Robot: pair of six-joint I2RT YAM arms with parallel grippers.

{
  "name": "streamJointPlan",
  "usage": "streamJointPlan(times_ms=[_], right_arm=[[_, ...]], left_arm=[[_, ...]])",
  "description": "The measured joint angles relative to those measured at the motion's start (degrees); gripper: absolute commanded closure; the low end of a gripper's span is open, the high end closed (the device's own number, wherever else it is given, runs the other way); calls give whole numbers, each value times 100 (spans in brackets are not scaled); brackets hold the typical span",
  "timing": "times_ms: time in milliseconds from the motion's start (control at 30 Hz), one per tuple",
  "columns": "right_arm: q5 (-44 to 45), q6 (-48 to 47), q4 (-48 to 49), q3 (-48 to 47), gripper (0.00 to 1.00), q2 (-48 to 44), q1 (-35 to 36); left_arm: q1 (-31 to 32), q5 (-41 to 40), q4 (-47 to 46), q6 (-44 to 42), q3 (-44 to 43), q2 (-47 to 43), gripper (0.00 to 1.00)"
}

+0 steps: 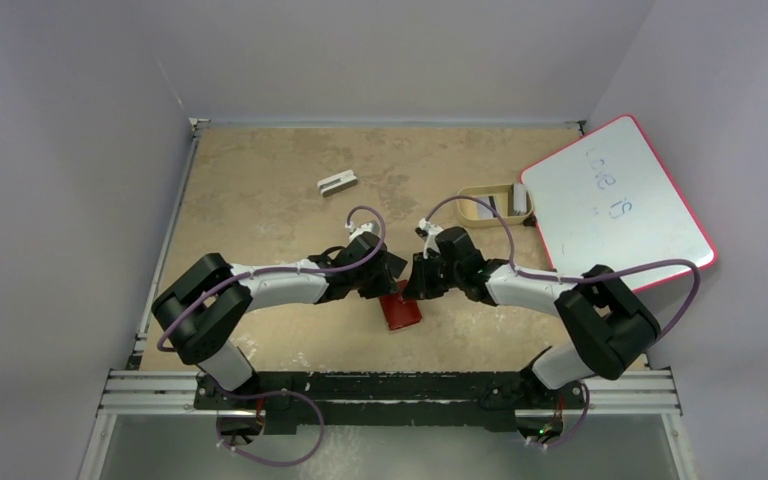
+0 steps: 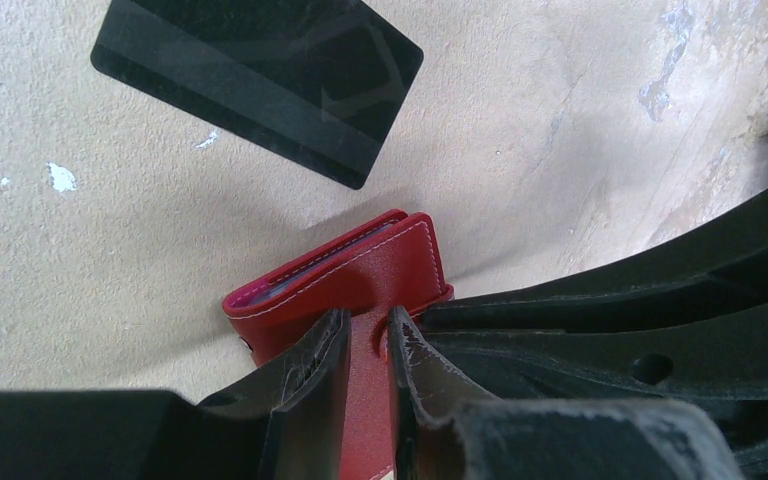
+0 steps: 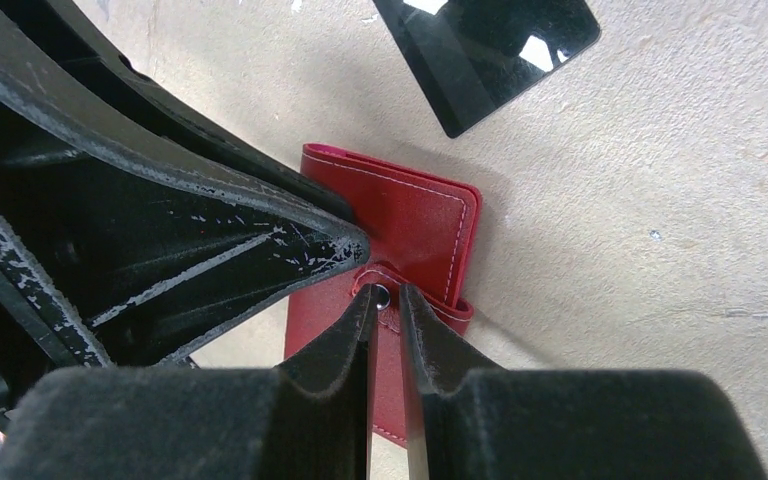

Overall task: Put the credit cards into the card holder
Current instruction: Close the card holder at the center of the board.

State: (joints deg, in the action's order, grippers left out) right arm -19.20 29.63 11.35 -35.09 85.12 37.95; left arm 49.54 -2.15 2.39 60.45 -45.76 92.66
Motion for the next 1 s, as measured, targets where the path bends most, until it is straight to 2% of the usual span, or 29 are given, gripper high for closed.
streamJointPlan(times_ms=[833,1000], right_arm=[[81,-437,-920,-389,84,0,190],[247,-306,-1021,-389,83,-120,216]], left_arm=[[11,44,-57,24,2,20,80],[11,173,28,160,52,-173,71]])
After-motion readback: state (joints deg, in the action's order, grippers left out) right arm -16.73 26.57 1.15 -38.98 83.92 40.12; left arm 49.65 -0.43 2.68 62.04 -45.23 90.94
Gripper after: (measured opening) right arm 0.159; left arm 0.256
